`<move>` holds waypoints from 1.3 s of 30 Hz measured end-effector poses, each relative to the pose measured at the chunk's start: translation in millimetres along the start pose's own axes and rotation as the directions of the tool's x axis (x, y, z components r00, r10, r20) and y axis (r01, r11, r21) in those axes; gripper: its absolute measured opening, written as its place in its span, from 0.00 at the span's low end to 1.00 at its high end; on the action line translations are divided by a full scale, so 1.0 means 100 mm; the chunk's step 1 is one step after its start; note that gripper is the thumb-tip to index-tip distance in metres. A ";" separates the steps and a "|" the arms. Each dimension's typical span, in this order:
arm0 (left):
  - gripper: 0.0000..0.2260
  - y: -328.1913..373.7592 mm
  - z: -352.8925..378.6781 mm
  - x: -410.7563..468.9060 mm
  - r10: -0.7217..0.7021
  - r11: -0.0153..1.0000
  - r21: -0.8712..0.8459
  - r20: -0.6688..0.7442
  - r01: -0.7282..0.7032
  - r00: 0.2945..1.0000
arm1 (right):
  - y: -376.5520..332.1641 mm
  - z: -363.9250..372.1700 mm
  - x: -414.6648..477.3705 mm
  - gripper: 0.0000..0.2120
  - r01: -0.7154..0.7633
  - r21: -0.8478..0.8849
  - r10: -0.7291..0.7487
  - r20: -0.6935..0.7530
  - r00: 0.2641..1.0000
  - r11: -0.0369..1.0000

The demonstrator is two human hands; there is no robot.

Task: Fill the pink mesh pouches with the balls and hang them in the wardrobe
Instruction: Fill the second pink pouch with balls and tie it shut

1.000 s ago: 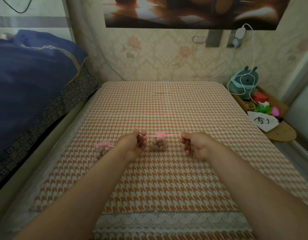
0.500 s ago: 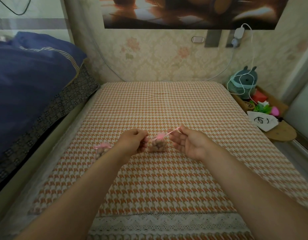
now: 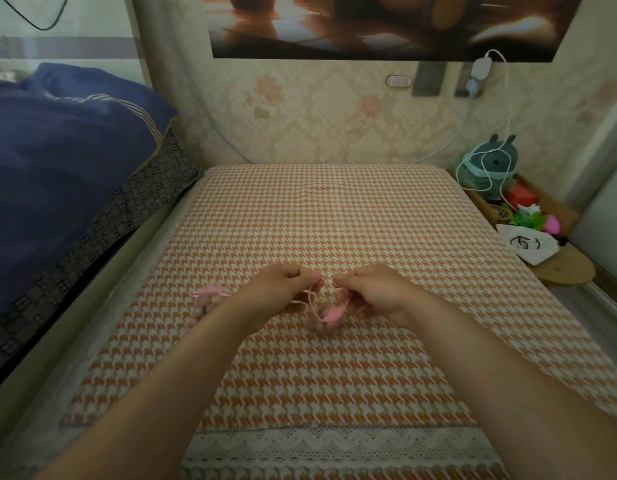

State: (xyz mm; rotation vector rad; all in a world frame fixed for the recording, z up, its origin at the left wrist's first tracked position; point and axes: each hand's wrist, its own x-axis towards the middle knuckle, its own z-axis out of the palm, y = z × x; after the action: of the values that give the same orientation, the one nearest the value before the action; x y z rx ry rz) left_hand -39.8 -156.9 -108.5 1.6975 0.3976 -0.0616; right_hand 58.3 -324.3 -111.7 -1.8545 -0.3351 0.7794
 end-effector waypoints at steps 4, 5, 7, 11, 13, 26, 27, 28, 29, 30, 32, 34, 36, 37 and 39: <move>0.11 -0.07 0.16 0.03 0.040 0.998 -0.042 -0.087 -0.043 0.995 | 0.00 0.06 0.01 0.07 0.139 0.045 -0.138 -0.009 0.990 0.989; 0.10 -0.07 0.19 0.02 0.054 0.997 -0.045 -0.114 -0.059 0.992 | 0.01 0.06 0.00 0.07 0.133 0.083 -0.135 0.016 0.991 0.988; 0.09 -0.07 0.22 0.01 0.082 0.995 -0.045 -0.141 -0.089 0.987 | 0.02 0.05 -0.01 0.07 0.112 0.102 -0.114 0.019 0.993 0.988; 0.10 -0.05 0.18 0.00 0.080 0.997 -0.016 -0.039 -0.081 0.996 | 0.04 0.05 0.00 0.07 0.063 0.100 -0.061 -0.021 0.998 0.993; 0.10 -0.07 0.18 0.01 0.045 0.998 0.034 0.006 -0.046 0.999 | 0.05 0.08 0.01 0.08 0.051 0.086 -0.049 -0.025 0.998 0.995; 0.11 -0.13 0.22 0.06 -0.165 0.974 -0.173 -0.080 0.150 0.983 | -0.02 0.04 0.00 0.08 0.114 -0.063 -0.114 0.000 0.993 0.991; 0.11 -0.12 0.22 0.06 -0.191 0.963 -0.206 -0.076 0.172 0.979 | -0.03 0.04 -0.03 0.07 0.126 -0.099 -0.123 0.036 0.992 0.987; 0.12 -0.12 0.23 0.07 -0.211 0.953 -0.239 -0.069 0.189 0.975 | -0.03 0.04 -0.04 0.08 0.138 -0.142 -0.131 0.062 0.989 0.980; 0.12 -0.11 0.23 0.07 -0.227 0.942 -0.268 -0.058 0.204 0.972 | -0.02 0.06 -0.05 0.11 0.144 -0.175 -0.134 0.070 0.989 0.974; 0.12 -0.10 0.24 0.07 -0.240 0.931 -0.293 -0.043 0.217 0.970 | 0.00 0.08 -0.05 0.14 0.140 -0.189 -0.131 0.060 0.990 0.972; 0.10 -0.09 0.26 0.07 -0.250 0.916 -0.327 -0.009 0.233 0.968 | 0.03 0.14 -0.05 0.12 0.111 -0.199 -0.109 0.022 0.994 0.974; 0.08 -0.08 0.26 0.07 -0.258 0.912 -0.330 0.007 0.245 0.966 | 0.04 0.18 -0.05 0.07 0.066 -0.167 -0.066 0.004 0.998 0.984; 0.08 -0.09 0.26 0.07 -0.257 0.912 -0.328 0.006 0.245 0.966 | 0.03 0.21 -0.05 0.07 0.038 -0.128 -0.040 -0.013 0.999 0.991; 0.09 -0.08 0.25 0.07 -0.256 0.911 -0.335 0.003 0.242 0.967 | 0.03 0.22 -0.04 0.08 0.031 -0.111 -0.034 -0.029 0.999 0.993; 0.09 -0.09 0.25 0.08 -0.255 0.902 -0.362 -0.001 0.237 0.967 | 0.04 0.23 -0.02 0.10 0.017 -0.066 -0.022 -0.068 0.997 0.998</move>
State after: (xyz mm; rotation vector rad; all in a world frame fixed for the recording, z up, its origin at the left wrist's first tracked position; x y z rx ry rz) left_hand -30.1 -177.8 -123.3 1.2820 0.6208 -0.1255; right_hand 41.4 -310.0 -119.9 -1.9317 -0.3375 0.6966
